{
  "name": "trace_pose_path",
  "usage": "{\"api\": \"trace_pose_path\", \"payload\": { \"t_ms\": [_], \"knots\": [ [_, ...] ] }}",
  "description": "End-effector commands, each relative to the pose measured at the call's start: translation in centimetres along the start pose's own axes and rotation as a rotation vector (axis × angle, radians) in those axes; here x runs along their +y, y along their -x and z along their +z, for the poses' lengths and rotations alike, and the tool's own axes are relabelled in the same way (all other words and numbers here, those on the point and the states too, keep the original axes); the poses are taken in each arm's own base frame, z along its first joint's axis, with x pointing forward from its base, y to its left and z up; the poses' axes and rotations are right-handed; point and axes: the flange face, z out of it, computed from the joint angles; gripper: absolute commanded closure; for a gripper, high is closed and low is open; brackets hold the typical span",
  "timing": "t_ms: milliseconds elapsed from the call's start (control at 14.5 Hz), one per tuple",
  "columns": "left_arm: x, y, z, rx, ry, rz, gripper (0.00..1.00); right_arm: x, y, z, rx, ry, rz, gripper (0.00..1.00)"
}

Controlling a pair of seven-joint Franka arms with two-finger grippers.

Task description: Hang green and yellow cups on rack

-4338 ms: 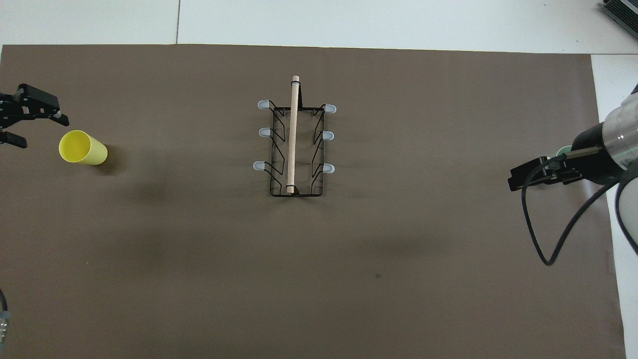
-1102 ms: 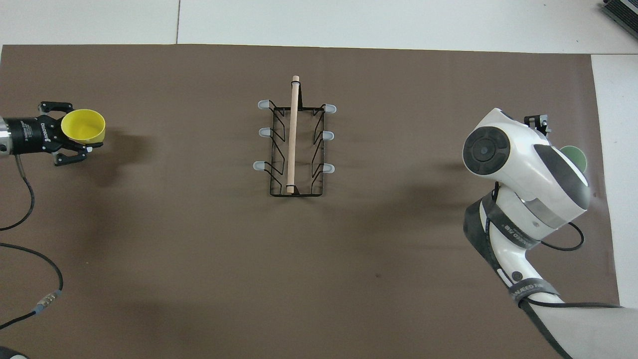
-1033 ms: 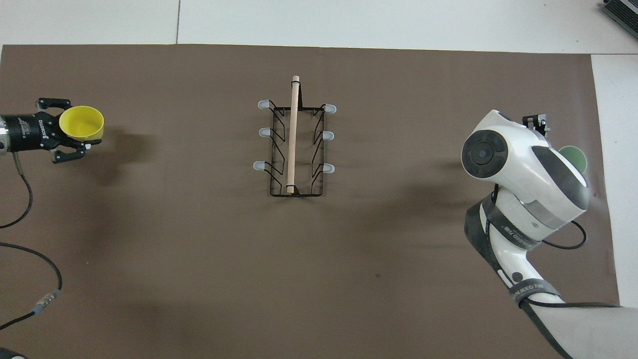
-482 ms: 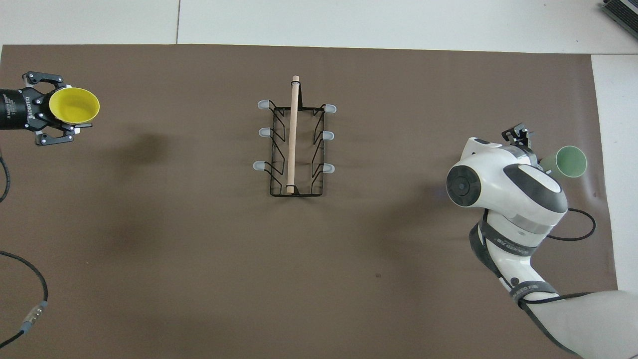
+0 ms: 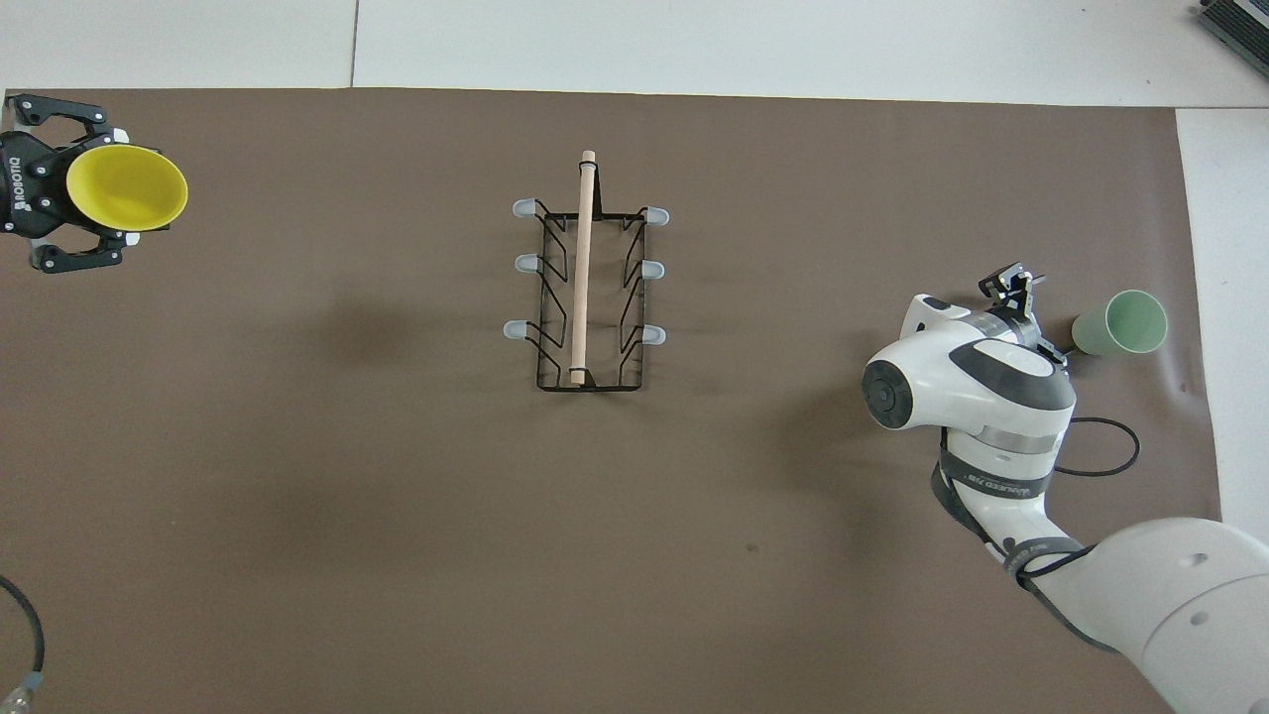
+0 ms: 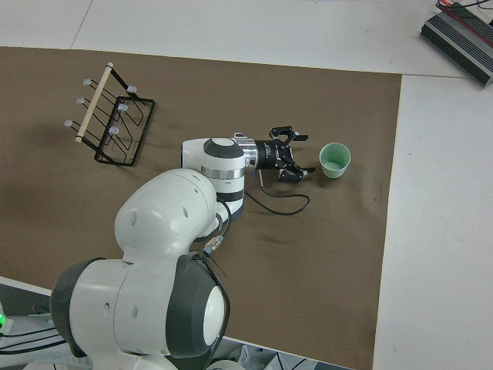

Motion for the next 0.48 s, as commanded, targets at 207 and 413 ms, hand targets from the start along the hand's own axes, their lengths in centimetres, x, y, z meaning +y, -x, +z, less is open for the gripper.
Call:
{"api": "trace_pose_path", "payload": {
  "t_ms": [207, 413],
  "knots": [
    [0.1, 5.2, 1.2, 0.031, -0.086, 0.176, 1.00, -1.5, -0.7, 1.5, -0.010, 0.029, 0.056, 0.00],
    [0.6, 8.2, 2.3, 0.073, -0.138, 0.357, 1.00, -1.7, -1.0, 1.5, -0.005, 0.028, 0.069, 0.00]
  ]
}}
